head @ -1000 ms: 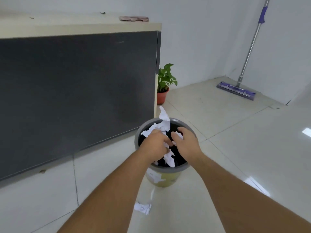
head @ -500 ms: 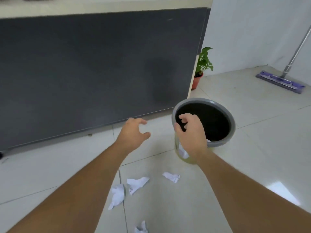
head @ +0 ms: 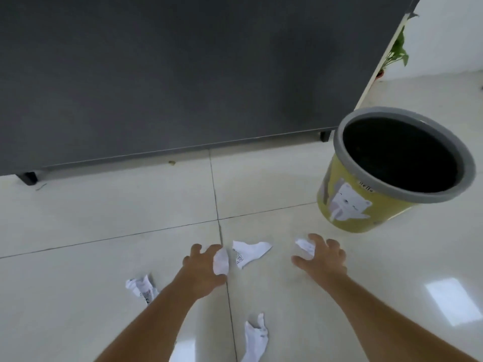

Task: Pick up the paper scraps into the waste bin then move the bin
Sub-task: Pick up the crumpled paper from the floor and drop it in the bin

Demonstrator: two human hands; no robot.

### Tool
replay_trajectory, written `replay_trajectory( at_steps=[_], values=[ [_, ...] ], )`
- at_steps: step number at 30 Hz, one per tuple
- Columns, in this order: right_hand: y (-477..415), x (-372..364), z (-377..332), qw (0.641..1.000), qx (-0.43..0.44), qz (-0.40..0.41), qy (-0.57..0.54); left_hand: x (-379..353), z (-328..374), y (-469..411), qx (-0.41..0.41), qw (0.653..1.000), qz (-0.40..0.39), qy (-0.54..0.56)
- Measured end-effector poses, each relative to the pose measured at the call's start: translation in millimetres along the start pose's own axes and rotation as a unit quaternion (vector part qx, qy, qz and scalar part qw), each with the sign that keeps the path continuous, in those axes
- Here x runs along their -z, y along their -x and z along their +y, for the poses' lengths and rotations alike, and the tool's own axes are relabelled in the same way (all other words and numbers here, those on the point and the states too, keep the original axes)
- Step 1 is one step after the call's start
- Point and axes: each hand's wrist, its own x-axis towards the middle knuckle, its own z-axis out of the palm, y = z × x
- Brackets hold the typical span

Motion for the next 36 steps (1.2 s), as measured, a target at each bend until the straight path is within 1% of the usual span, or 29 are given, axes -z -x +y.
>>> replay_trajectory(
  at_steps=[3, 5, 7, 9, 11, 12, 14, 17, 20, 23, 26, 29, 31, 33, 36],
  values=[
    [-14, -18, 6, 0.999, -0.015, -0.019, 0.023, -21, 18, -20, -0.021, 0.998, -0.013, -0.057],
    [-20, -29, 3, 0.999, -0.001, -0.034, 0.041, -33, 31, -30, -0.048, 0.994, -0.014, -0.095],
    [-24, -40, -1, 0.996, 0.032, -0.044, 0.068, -43, 41, -39, -0.073, 0.988, -0.005, -0.136],
    [-23, -51, -5, 0.992, 0.068, -0.030, 0.104, -51, 49, -45, -0.093, 0.978, 0.000, -0.189],
    [-18, -63, -5, 0.987, 0.107, 0.005, 0.121, -60, 57, -47, -0.114, 0.964, -0.009, -0.241],
    [-16, -68, -5, 0.985, 0.123, 0.017, 0.123, -64, 60, -46, -0.123, 0.958, -0.012, -0.258],
    [-14, -72, -3, 0.982, 0.141, 0.011, 0.128, -67, 63, -44, -0.131, 0.955, -0.012, -0.265],
    [-12, -67, -3, 0.981, 0.146, -0.019, 0.125, -66, 60, -39, -0.113, 0.964, -0.026, -0.239],
    [-12, -55, -6, 0.981, 0.152, -0.016, 0.121, -61, 54, -36, -0.095, 0.978, -0.025, -0.184],
    [-8, -36, -14, 0.988, 0.138, -0.002, 0.076, -46, 53, -35, -0.088, 0.991, 0.030, -0.096],
    [-5, -11, -28, 0.989, 0.144, 0.019, 0.037, -18, 67, -31, -0.078, 0.992, 0.095, -0.005],
    [4, 31, -47, 0.984, 0.169, 0.055, 0.000, 21, 101, -18, -0.097, 0.982, 0.153, 0.047],
    [10, 68, -63, 0.976, 0.194, 0.099, -0.020, 52, 131, -11, -0.116, 0.973, 0.183, 0.080],
    [19, 108, -82, 0.965, 0.215, 0.149, -0.034, 86, 164, -2, -0.133, 0.963, 0.206, 0.113],
    [34, 172, -105, 0.942, 0.241, 0.209, -0.106, 133, 219, 16, -0.170, 0.946, 0.230, 0.154]
  ],
)
